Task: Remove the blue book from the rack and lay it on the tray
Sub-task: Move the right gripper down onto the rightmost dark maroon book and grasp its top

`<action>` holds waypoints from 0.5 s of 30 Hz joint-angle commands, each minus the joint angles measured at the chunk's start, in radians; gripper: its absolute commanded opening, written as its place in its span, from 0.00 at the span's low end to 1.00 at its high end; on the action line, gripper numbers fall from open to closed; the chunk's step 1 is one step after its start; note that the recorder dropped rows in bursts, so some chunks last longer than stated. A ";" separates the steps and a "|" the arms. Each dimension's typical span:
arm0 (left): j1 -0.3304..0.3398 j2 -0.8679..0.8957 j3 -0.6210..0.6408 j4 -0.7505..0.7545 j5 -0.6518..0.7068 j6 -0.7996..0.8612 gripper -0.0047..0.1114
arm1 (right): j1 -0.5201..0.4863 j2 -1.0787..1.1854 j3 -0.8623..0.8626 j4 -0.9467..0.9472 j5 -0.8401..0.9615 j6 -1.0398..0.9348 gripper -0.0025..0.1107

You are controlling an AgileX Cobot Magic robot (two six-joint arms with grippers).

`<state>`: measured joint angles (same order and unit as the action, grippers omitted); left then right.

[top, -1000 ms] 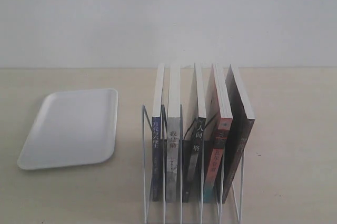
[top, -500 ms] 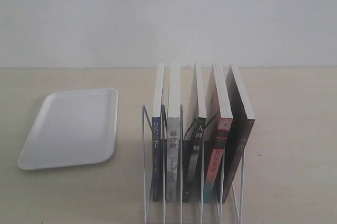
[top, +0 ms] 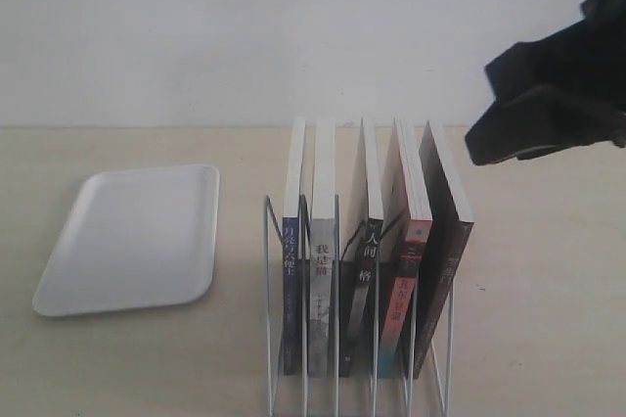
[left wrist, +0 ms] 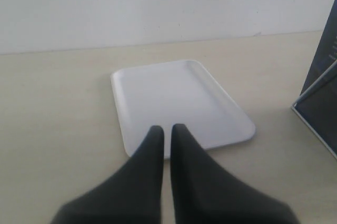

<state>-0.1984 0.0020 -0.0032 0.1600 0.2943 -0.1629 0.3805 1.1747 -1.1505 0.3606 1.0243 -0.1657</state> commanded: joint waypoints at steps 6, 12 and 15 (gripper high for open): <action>0.003 -0.002 0.003 -0.003 0.001 0.004 0.08 | 0.069 0.217 -0.116 -0.195 -0.030 0.187 0.39; 0.003 -0.002 0.003 -0.003 0.001 0.004 0.08 | 0.069 0.282 -0.117 -0.191 -0.079 0.194 0.39; 0.003 -0.002 0.003 -0.003 0.001 0.004 0.08 | 0.069 0.292 -0.117 -0.191 -0.087 0.198 0.39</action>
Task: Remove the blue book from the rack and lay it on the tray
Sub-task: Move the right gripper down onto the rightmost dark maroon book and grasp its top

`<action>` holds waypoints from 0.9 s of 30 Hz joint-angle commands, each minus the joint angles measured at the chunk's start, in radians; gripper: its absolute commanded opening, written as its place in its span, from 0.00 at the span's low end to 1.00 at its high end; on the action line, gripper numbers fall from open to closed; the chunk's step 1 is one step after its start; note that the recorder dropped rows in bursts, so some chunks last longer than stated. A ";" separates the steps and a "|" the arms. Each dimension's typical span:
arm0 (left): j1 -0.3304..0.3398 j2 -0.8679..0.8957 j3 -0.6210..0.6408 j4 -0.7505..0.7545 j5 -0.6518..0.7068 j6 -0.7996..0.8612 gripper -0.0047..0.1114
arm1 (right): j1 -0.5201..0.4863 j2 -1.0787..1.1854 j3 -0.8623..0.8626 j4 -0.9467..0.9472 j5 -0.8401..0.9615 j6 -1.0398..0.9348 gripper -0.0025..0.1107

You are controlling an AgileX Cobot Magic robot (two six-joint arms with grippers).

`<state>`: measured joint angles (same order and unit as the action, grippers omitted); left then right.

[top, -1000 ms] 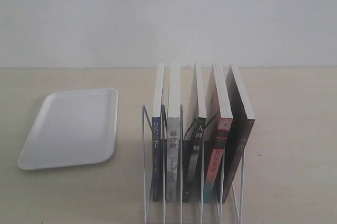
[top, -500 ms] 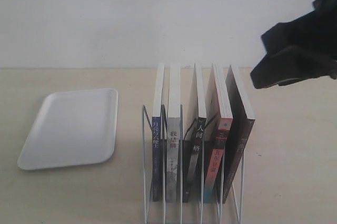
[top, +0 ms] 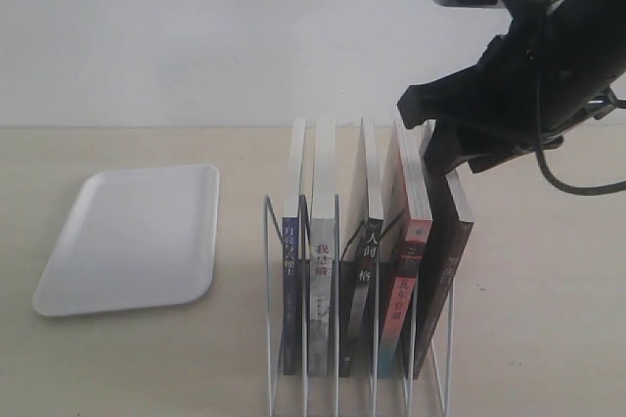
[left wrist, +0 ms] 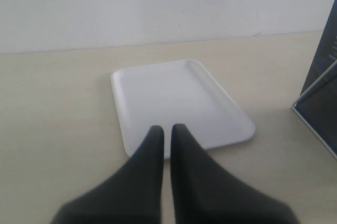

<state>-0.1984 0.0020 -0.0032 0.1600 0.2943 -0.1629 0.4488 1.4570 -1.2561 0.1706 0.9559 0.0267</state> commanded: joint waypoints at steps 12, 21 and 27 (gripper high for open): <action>0.003 -0.002 0.003 -0.003 0.001 0.004 0.08 | 0.001 0.055 -0.011 -0.001 -0.028 0.020 0.39; 0.003 -0.002 0.003 -0.003 0.001 0.004 0.08 | 0.001 0.057 -0.011 -0.001 -0.031 0.026 0.38; 0.003 -0.002 0.003 -0.003 0.001 0.004 0.08 | 0.001 0.057 -0.011 -0.001 -0.029 0.026 0.17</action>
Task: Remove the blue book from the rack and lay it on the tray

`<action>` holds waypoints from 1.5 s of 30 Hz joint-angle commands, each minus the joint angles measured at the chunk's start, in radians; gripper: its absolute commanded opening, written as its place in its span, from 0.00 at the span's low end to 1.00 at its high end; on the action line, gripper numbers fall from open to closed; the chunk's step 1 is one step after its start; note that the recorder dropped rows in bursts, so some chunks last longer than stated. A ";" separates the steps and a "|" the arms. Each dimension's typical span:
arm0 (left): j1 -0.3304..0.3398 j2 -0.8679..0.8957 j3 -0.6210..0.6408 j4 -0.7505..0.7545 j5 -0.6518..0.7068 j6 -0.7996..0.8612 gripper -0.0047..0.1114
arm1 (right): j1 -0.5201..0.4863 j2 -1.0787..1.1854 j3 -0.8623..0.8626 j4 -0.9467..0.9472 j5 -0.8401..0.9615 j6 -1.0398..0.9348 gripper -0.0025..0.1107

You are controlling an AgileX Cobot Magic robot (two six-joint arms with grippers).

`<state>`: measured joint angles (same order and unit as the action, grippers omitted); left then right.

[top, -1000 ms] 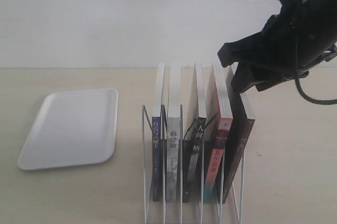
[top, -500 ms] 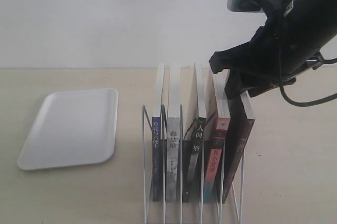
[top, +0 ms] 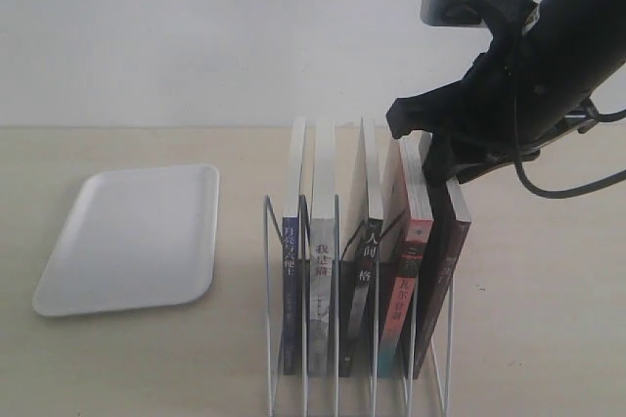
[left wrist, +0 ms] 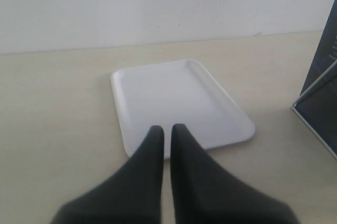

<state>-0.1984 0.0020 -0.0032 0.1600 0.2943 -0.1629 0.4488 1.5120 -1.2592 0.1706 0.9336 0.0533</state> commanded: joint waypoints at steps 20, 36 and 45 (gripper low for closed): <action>0.003 -0.002 0.003 -0.003 0.001 0.004 0.08 | 0.001 0.002 -0.008 -0.003 0.012 0.005 0.28; 0.003 -0.002 0.003 -0.003 0.001 0.004 0.08 | 0.050 0.019 -0.009 -0.064 0.013 0.048 0.02; 0.003 -0.002 0.003 -0.003 0.001 0.004 0.08 | 0.050 -0.114 -0.018 -0.098 0.018 0.080 0.02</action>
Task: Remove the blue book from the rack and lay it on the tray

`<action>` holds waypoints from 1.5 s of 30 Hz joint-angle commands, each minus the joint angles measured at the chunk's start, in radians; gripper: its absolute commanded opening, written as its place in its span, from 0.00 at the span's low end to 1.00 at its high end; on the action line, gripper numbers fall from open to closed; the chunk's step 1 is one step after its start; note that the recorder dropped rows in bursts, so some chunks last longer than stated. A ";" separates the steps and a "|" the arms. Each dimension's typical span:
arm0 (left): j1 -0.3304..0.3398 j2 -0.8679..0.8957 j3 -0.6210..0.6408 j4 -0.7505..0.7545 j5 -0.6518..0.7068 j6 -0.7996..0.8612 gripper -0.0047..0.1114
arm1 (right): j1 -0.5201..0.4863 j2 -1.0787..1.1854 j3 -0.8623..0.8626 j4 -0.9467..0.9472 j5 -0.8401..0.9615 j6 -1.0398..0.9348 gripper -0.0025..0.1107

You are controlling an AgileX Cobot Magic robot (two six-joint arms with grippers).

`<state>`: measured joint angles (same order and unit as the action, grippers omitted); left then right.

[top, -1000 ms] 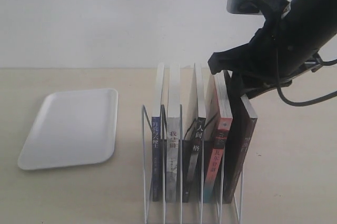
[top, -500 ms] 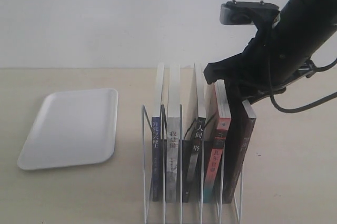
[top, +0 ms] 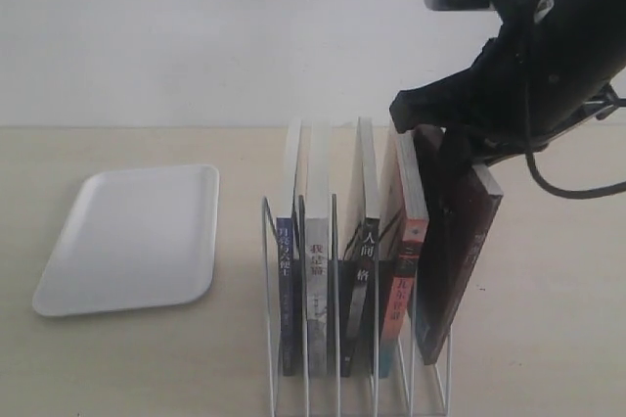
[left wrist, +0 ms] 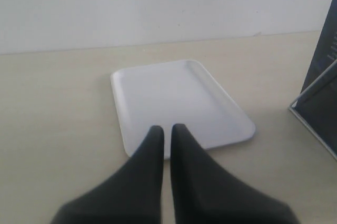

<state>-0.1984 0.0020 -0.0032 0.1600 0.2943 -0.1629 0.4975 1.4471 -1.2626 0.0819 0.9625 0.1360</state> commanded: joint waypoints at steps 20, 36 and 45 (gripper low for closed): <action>0.003 -0.002 0.003 -0.003 0.001 0.004 0.08 | 0.001 -0.098 -0.099 -0.026 0.059 0.069 0.02; 0.003 -0.002 0.003 -0.003 0.001 0.004 0.08 | 0.001 -0.097 -0.003 -0.039 0.030 0.097 0.02; 0.003 -0.002 0.003 -0.003 0.001 0.004 0.08 | 0.001 -0.068 0.070 -0.038 -0.044 0.101 0.02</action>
<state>-0.1984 0.0020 -0.0032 0.1600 0.2943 -0.1629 0.4987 1.3722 -1.2321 0.0574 0.9812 0.2388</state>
